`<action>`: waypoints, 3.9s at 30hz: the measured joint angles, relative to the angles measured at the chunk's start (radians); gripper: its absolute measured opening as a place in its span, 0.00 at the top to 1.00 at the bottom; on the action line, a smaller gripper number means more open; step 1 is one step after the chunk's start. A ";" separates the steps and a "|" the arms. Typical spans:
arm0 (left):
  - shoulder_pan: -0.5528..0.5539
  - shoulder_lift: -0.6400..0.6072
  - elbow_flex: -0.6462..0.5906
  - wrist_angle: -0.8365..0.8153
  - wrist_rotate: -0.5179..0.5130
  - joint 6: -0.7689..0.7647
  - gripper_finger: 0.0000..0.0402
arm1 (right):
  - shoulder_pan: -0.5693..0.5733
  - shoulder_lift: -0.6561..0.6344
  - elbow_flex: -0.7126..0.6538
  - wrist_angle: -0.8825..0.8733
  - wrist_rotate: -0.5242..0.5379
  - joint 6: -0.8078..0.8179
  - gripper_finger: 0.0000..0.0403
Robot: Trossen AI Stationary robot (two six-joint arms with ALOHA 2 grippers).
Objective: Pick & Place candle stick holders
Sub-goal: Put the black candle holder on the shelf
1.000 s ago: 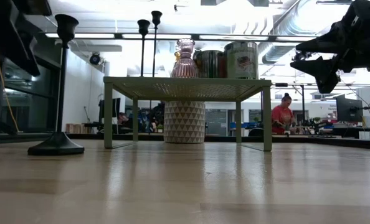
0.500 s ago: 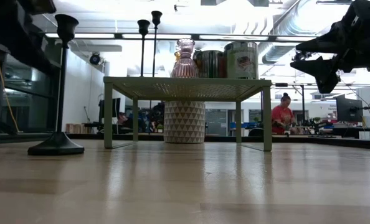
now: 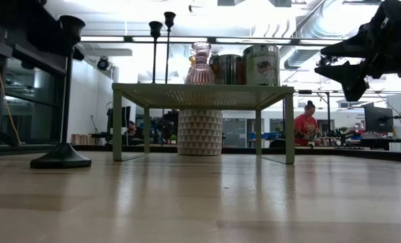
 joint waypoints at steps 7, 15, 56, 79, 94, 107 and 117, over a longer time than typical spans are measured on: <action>0.000 0.000 0.000 0.056 -0.009 0.044 0.25 | 0.000 0.000 0.000 0.000 0.000 0.000 0.49; 0.000 0.000 0.000 0.056 -0.025 0.055 0.37 | 0.000 0.000 0.000 0.000 0.000 0.000 0.49; 0.000 0.001 -0.102 0.347 -0.097 0.157 0.58 | 0.000 0.000 0.000 0.000 0.000 0.000 0.49; 0.000 0.001 -0.102 0.347 -0.095 0.149 0.63 | 0.000 0.000 0.000 0.000 0.000 0.000 0.49; 0.000 0.001 -0.097 0.401 -0.089 0.153 0.74 | 0.000 0.000 0.000 0.000 0.000 0.000 0.49; 0.001 0.001 0.164 0.369 -0.118 0.354 0.75 | 0.000 0.000 0.000 0.000 0.000 0.000 0.49; 0.028 0.018 0.360 0.199 -0.158 0.396 0.76 | 0.000 0.000 0.000 0.000 0.000 0.000 0.49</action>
